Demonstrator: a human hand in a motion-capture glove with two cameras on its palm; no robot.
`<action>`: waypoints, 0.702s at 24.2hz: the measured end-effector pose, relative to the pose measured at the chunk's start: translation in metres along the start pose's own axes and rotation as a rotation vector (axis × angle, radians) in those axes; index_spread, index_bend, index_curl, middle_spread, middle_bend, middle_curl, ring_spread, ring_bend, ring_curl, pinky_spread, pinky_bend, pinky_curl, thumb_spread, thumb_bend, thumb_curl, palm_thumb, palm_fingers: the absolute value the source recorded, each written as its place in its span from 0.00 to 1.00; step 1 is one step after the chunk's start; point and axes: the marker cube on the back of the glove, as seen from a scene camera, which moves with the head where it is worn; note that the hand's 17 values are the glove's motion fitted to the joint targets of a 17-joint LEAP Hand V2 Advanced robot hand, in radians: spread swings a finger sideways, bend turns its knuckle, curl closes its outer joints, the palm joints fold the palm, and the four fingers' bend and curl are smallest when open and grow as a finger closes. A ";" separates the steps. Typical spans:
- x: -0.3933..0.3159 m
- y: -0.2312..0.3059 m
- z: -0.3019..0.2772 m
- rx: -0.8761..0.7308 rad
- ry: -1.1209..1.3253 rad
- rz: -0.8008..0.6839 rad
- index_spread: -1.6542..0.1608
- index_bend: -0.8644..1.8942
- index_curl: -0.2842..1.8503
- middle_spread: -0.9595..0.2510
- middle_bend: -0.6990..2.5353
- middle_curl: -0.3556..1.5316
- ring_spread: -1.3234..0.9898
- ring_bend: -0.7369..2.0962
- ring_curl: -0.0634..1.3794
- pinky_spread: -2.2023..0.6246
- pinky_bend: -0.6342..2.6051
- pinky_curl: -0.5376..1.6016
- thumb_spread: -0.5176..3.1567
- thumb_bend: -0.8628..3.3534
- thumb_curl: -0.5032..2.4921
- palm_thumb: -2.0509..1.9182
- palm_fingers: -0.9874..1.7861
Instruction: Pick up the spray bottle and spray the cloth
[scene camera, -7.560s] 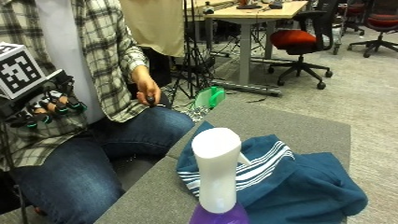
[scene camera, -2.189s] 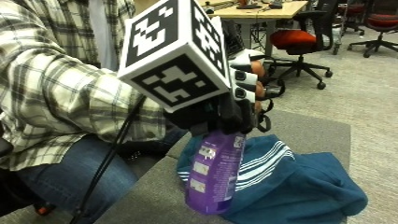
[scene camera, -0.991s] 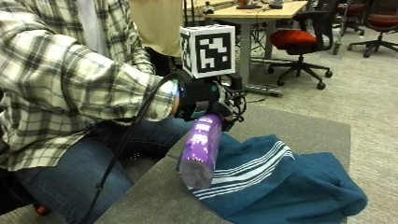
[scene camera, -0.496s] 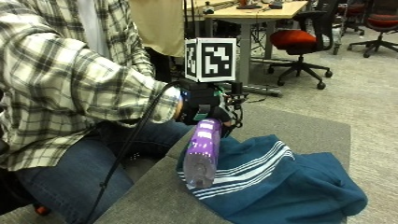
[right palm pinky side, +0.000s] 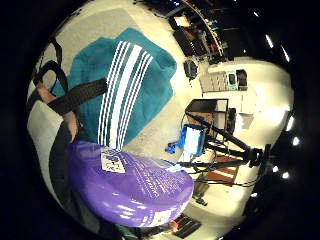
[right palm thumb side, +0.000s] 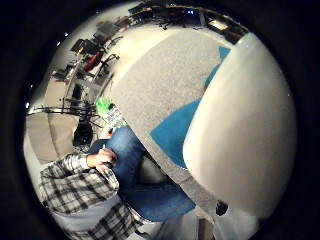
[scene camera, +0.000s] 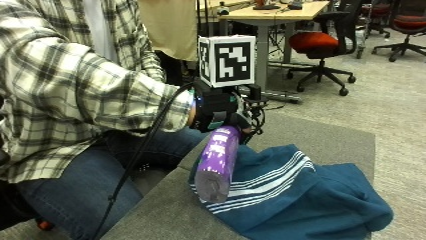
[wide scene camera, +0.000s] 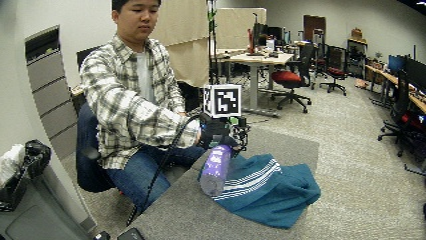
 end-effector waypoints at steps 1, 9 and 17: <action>0.005 -0.004 -0.005 0.030 -0.034 0.029 0.73 0.37 0.37 0.61 0.37 0.48 0.47 0.47 0.38 0.72 0.36 0.43 0.18 0.20 0.44 0.80 0.80; 0.065 0.023 -0.034 0.266 -0.397 0.291 0.73 0.37 0.38 0.61 0.37 0.48 0.47 0.47 0.38 0.72 0.36 0.43 0.18 0.20 0.44 0.80 0.79; 0.091 0.035 -0.056 0.443 -0.655 0.411 0.73 0.37 0.38 0.61 0.37 0.48 0.47 0.47 0.38 0.72 0.36 0.43 0.18 0.20 0.44 0.80 0.79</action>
